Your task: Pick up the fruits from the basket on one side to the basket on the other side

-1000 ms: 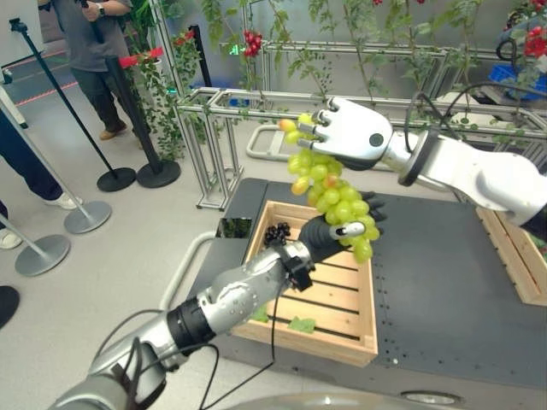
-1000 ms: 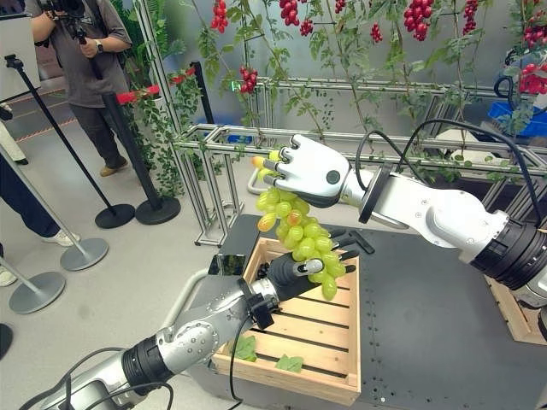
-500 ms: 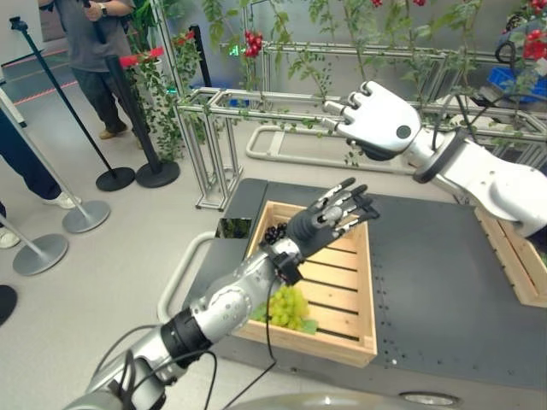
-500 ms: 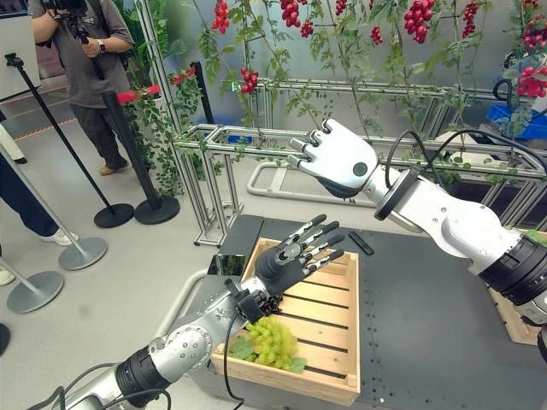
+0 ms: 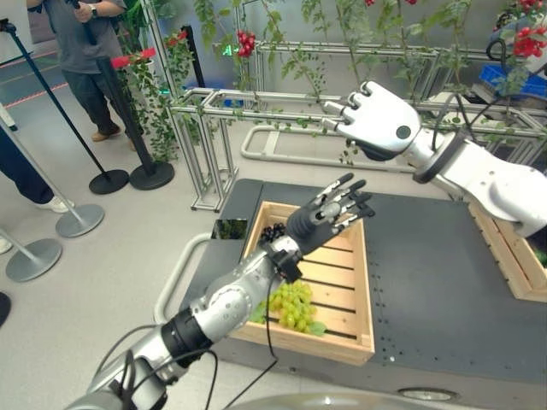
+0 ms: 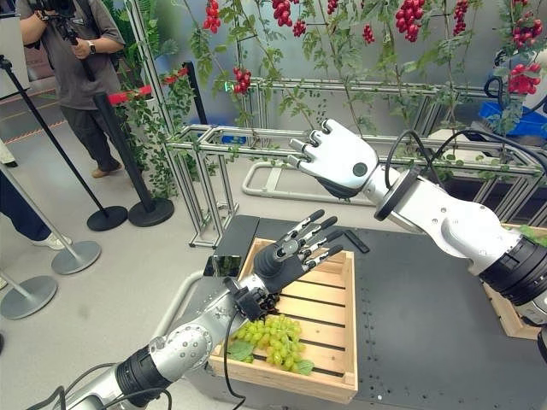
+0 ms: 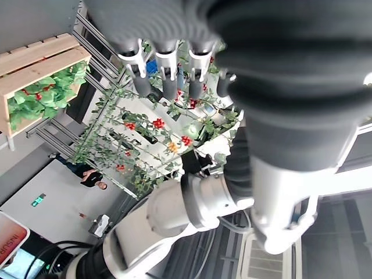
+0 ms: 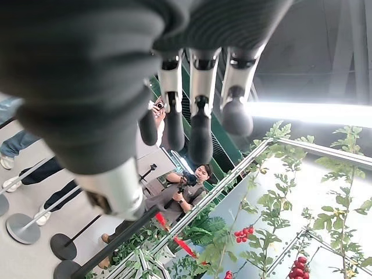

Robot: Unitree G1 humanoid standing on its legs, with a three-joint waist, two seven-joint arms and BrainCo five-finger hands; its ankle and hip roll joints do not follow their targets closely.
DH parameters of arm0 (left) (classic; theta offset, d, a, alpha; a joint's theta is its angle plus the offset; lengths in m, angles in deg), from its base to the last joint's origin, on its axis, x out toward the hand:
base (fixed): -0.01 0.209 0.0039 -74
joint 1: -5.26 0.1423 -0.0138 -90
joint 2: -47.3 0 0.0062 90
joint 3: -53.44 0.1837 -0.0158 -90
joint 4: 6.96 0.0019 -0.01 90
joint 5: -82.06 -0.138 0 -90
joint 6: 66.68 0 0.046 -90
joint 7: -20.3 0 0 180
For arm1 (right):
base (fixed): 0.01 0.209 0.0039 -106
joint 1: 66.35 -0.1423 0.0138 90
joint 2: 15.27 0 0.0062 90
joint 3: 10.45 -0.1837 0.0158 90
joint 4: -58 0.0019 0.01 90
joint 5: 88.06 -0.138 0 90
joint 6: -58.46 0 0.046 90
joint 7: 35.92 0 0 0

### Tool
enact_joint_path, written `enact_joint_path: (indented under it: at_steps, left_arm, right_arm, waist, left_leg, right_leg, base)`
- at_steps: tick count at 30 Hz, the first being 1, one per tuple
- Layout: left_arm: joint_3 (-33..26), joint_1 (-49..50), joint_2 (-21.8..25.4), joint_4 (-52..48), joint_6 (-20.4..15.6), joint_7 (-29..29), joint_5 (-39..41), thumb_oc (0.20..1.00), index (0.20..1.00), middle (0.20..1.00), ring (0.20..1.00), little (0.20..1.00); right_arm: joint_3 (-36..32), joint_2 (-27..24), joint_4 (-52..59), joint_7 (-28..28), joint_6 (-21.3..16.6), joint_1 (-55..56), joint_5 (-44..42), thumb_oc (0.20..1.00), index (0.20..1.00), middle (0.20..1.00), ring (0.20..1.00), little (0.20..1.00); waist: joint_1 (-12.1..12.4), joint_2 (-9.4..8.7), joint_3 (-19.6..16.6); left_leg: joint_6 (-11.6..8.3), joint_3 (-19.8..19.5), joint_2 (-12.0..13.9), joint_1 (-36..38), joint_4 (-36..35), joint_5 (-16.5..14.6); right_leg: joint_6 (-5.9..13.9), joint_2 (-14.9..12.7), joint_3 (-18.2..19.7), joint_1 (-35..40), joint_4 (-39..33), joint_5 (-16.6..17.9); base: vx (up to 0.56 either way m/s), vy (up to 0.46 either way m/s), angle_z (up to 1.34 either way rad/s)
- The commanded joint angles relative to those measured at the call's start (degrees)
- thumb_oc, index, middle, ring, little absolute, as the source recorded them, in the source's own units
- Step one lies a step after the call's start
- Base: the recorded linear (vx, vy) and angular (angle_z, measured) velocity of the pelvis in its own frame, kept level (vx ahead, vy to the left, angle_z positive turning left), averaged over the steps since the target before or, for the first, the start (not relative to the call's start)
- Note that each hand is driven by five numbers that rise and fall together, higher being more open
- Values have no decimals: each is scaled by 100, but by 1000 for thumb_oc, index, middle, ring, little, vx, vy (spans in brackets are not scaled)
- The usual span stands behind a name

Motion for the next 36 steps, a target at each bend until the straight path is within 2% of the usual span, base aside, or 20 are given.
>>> enact_joint_path:
  at_steps: [1, 2, 3, 5, 6, 7, 8, 9, 10, 11, 13, 17, 20, 21, 23, 26, 28, 29, 33, 36]
  left_arm:
    - [-633, 251, 609, -151, -231, 206, -1304, 1000, 1000, 1000, 1000, 1000]
    - [-613, 251, 628, -161, -229, 203, -1308, 1000, 1000, 1000, 1000, 1000]
    - [-840, 510, 807, -165, -206, 284, -1545, 1000, 1000, 1000, 1000, 1000]
    - [-1390, 897, 1149, -318, -326, 431, -2462, 1000, 1000, 1000, 1000, 1000]
    - [-1682, 1077, 1299, -324, -480, 415, -3166, 1000, 1000, 1000, 1000, 1000]
    - [-2025, 1399, 1205, -185, -583, 304, -3495, 1000, 1000, 1000, 1000, 1000]
    - [-2203, 1620, 1083, -180, -634, 271, -3496, 1000, 1000, 1000, 1000, 1000]
    - [-2430, 1819, 927, -160, -654, 263, -3708, 1000, 1000, 1000, 1000, 1000]
    - [-2738, 2164, 740, -213, -754, 113, -4070, 1000, 1000, 1000, 1000, 1000]
    - [-2741, 2172, 747, -220, -751, 112, -4070, 1000, 1000, 1000, 1000, 1000]
    - [-3029, 2463, 508, -255, -800, 47, -4203, 1000, 1000, 1000, 1000, 1000]
    - [-3237, 2526, 509, -287, -1009, -7, -4726, 1000, 1000, 1000, 1000, 1000]
    - [-3383, 2524, 565, -221, -1185, -174, -5130, 1000, 1000, 1000, 1000, 1000]
    - [-3394, 2505, 574, -175, -1203, -204, -5179, 1000, 1000, 1000, 1000, 1000]
    - [-3427, 2467, 625, -266, -1274, -150, -5205, 1000, 1000, 1000, 1000, 1000]
    - [-3280, 2229, 524, -253, -1329, -148, -4898, 1000, 1000, 1000, 1000, 1000]
    - [-3231, 2190, 498, -306, -1338, -87, -4847, 1000, 1000, 1000, 1000, 1000]
    - [-3079, 2100, 448, -436, -1374, -28, -4826, 1000, 1000, 1000, 1000, 1000]
    - [-2966, 1944, 463, -507, -1409, -101, -4844, 1000, 1000, 1000, 1000, 1000]
    - [-2845, 1651, 588, -601, -1509, -204, -4849, 1000, 1000, 1000, 1000, 1000]
  right_arm:
    - [-1009, -60, 74, 73, 46, 825, -621, 1000, 1000, 1000, 1000, 1000]
    - [-1081, -57, 98, 82, 41, 894, -617, 1000, 1000, 1000, 1000, 1000]
    - [-1418, 91, 69, 171, -84, 1336, -949, 1000, 1000, 1000, 1000, 1000]
    - [-2440, 773, 23, 268, -316, 2451, -2008, 1000, 1000, 1000, 1000, 1000]
    - [-2862, 1327, -15, 414, -489, 2882, -2985, 1000, 1000, 1000, 1000, 1000]
    - [-3236, 2134, -34, 814, -653, 3468, -4522, 1000, 1000, 1000, 1000, 1000]
    - [-3457, 2563, -50, 982, -656, 3736, -5174, 1000, 1000, 1000, 1000, 1000]
    - [-3584, 3089, -177, 1020, -821, 3847, -5934, 1000, 1000, 1000, 1000, 1000]
    - [-3794, 3951, -309, 1244, -1037, 4162, -7039, 1000, 1000, 1000, 1000, 1000]
    - [-3795, 3955, -310, 1251, -1040, 4164, -7045, 1000, 1000, 1000, 1000, 1000]
    - [-3795, 4337, -385, 1478, -973, 4480, -7508, 1000, 1000, 1000, 1000, 1000]
    - [-3754, 4409, -469, 1567, -963, 4506, -7470, 1000, 1000, 1000, 1000, 1000]
    - [-3721, 4460, -542, 1513, -984, 4435, -7269, 1000, 1000, 1000, 1000, 1000]
    - [-3679, 4449, -628, 1503, -949, 4435, -7144, 1000, 1000, 1000, 1000, 1000]
    - [-3630, 4390, -748, 1462, -888, 4402, -6875, 1000, 1000, 1000, 1000, 1000]
    - [-3495, 4324, -1034, 1371, -882, 4279, -6813, 1000, 1000, 1000, 1000, 1000]
    - [-3426, 4321, -1135, 1380, -860, 4231, -6743, 1000, 1000, 1000, 1000, 1000]
    - [-3322, 4290, -1286, 1291, -848, 4007, -6645, 1000, 1000, 1000, 1000, 1000]
    - [-3266, 4163, -1348, 1239, -865, 3860, -6577, 1000, 1000, 1000, 1000, 1000]
    - [-2988, 4163, -1688, 1101, -851, 3665, -6581, 1000, 1000, 1000, 1000, 1000]
  waist:
    - [78, -224, 104]
    - [88, -249, 90]
    - [111, -237, 147]
    - [198, -294, 213]
    - [251, -315, 261]
    - [323, -348, 327]
    - [361, -364, 341]
    - [410, -371, 356]
    - [443, -383, 346]
    - [433, -395, 318]
    - [445, -392, 278]
    - [438, -371, 380]
    - [464, -358, 532]
    - [467, -344, 594]
    - [478, -355, 681]
    - [416, -408, 912]
    - [460, -452, 924]
    - [532, -453, 1056]
    - [503, -372, 1256]
    - [472, -334, 1680]
  left_leg:
    - [-31, -94, -4, 26, 356, -624]
    - [-26, -97, -12, 1, 358, -603]
    - [-26, -94, -5, 5, 359, -613]
    - [-11, -108, -27, -93, 438, -605]
    - [-3, -125, -33, -148, 534, -623]
    - [5, -163, -45, -216, 642, -638]
    - [22, -192, -60, -227, 650, -649]
    - [32, -197, -67, -192, 620, -677]
    - [79, -205, -121, -164, 546, -689]
    - [87, -210, -133, -198, 540, -664]
    - [194, -206, -233, -162, 430, -710]
    - [321, -176, -300, -110, 377, -751]
    - [441, -122, -362, -26, 304, -768]
    - [453, -141, -337, -29, 285, -759]
    - [443, -158, -328, -47, 264, -758]
    - [417, -347, -376, -356, 409, -762]
    - [405, -361, -403, -455, 470, -768]
    - [328, -323, -393, -762, 531, -679]
    - [209, -445, -290, -1109, 700, -569]
    - [99, -634, -136, -1544, 951, -440]
  right_leg:
    - [617, -319, -135, 255, -539, 455]
    - [615, -326, -139, 237, -546, 474]
    - [619, -325, -145, 237, -540, 462]
    - [615, -357, -158, 188, -536, 485]
    - [610, -369, -171, 188, -530, 481]
    - [599, -390, -223, 204, -531, 490]
    - [599, -403, -254, 228, -539, 493]
    - [609, -420, -292, 273, -543, 492]
    - [641, -476, -311, 273, -509, 519]
    - [642, -486, -318, 243, -516, 536]
    - [686, -626, -287, 120, -229, 532]
    - [772, -800, -87, -274, 526, 534]
    - [957, -924, 174, -713, 1275, 853]
    - [969, -890, 213, -874, 1456, 826]
    - [922, -783, 335, -1080, 1264, 732]
    - [742, -374, 891, -1339, 634, 598]
    - [714, -411, 804, -1214, 352, 620]
    - [660, -354, 624, -1129, -38, 704]
    - [569, -312, 478, -1272, -32, 692]
    - [433, -254, 447, -1711, 257, 604]
  base:
    - [0, 0, 0]
    - [0, 0, 0]
    - [-37, -1, -4]
    - [-32, 8, -4]
    - [0, 0, 0]
    - [-15, 38, 0]
    - [19, 53, 5]
    - [52, 107, 18]
    - [37, 95, 20]
    - [15, 121, 17]
    - [12, 190, 6]
    - [-12, 162, 5]
    - [-13, 131, -10]
    - [-43, 63, -17]
    - [-21, -3, -13]
    - [-92, -57, 3]
    - [-110, -102, 46]
    - [-145, -104, 37]
    - [-159, -144, 24]
    - [-233, -163, 26]
